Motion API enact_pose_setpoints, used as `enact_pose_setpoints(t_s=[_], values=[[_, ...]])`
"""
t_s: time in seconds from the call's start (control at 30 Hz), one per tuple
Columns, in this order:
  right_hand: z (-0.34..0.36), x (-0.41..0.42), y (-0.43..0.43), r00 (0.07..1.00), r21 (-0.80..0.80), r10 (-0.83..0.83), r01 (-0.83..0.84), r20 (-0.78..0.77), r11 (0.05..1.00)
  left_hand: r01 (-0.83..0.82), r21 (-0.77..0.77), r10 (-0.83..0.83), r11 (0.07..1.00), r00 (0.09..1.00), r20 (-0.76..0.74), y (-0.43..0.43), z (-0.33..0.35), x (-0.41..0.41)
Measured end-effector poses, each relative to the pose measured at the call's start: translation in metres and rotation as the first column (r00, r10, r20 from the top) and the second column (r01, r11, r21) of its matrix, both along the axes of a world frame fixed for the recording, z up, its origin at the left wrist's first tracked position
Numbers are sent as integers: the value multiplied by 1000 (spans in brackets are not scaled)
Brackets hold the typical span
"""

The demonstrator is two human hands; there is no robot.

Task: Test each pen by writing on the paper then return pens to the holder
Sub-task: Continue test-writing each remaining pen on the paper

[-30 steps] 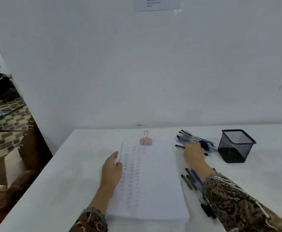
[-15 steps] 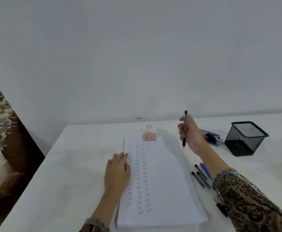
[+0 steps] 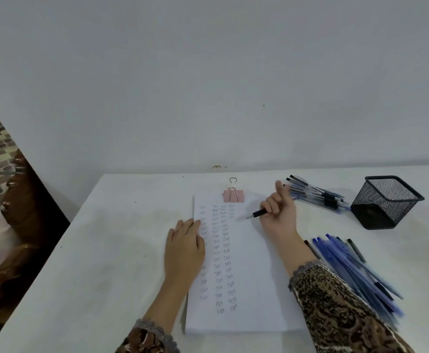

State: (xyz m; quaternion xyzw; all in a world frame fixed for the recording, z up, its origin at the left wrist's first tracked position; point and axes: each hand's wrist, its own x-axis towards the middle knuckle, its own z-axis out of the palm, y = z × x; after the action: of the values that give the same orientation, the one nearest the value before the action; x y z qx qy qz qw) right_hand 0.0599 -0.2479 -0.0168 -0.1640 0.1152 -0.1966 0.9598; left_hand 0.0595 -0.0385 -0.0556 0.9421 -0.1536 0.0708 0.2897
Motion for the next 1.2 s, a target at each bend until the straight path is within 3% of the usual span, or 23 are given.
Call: enact_pose_setpoints(t_s=[0.13, 0.23, 0.37, 0.5, 0.73, 0.9, 1.03, 1.2], values=[[-9, 10, 2, 991, -169, 32, -54, -128, 984, -3, 9, 3, 1000, 1000, -5, 0, 1, 0], [-6, 13, 7, 976, -370, 38, -117, -214, 922, -5, 6, 5, 1000, 1000, -13, 0, 1, -1], [-5, 17, 14, 981, -606, 18, -134, -194, 784, -5, 3, 5, 1000, 1000, -13, -1, 2, -1], [-12, 20, 16, 962, -772, -18, -206, -271, 602, -12, 2, 12, 1000, 1000, -18, -1, 1, -1], [-10, 11, 36, 963, -873, -113, -170, -246, 456, -21, 5, 22, 1000, 1000, -10, -3, 0, 0], [-11, 10, 37, 961, -852, -105, -171, -255, 495, -20, 8, 20, 1000, 1000, -4, -3, -2, 1], [-9, 8, 38, 960, -885, -120, -181, -255, 428, -20, 9, 20, 1000, 1000, -8, -3, -2, 1], [-8, 9, 37, 954, -889, -154, -170, -256, 425, -23, -1, 23, 1000, 1000, -1, -2, 0, 0]])
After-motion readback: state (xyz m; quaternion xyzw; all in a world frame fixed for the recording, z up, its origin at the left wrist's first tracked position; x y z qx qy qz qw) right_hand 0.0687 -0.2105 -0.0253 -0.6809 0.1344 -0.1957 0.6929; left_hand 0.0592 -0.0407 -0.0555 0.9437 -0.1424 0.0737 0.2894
